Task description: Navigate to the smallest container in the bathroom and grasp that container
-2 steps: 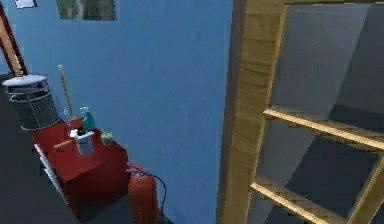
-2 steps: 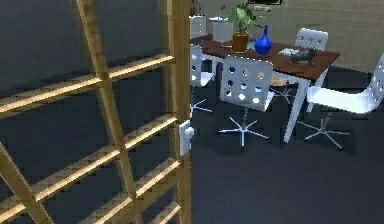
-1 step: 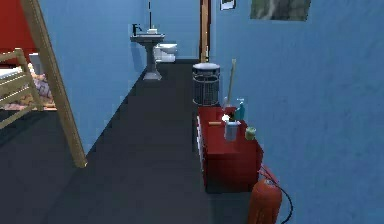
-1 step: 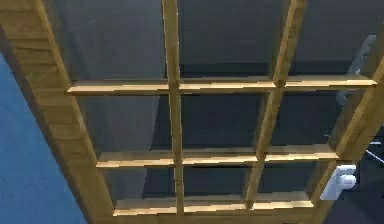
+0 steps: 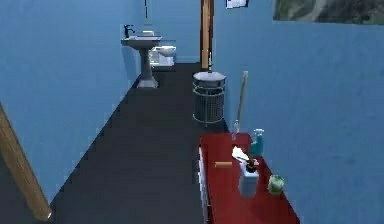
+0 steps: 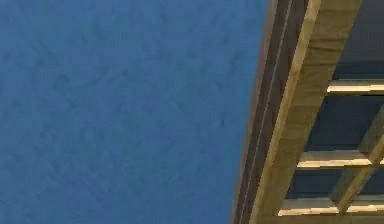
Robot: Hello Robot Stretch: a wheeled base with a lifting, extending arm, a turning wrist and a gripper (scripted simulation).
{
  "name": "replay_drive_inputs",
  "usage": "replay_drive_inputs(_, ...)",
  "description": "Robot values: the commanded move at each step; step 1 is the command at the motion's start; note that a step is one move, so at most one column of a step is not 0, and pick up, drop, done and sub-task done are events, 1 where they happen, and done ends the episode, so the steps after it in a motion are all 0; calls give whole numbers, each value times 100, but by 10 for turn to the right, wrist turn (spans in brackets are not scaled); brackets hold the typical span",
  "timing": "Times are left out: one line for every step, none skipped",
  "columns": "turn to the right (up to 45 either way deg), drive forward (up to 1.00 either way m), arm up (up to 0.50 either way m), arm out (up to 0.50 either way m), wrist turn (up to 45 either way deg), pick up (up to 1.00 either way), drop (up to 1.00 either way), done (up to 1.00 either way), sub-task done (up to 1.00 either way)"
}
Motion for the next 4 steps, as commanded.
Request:
replay_drive_inputs(-360,0,0,0,0,0,0,0,0)
replay_drive_inputs(0,55,0,0,0,0,0,0,0)
replay_drive_inputs(390,0,0,0,0,0,0,0,0)
replay_drive_inputs(0,100,0,0,0,0,0,0,0)
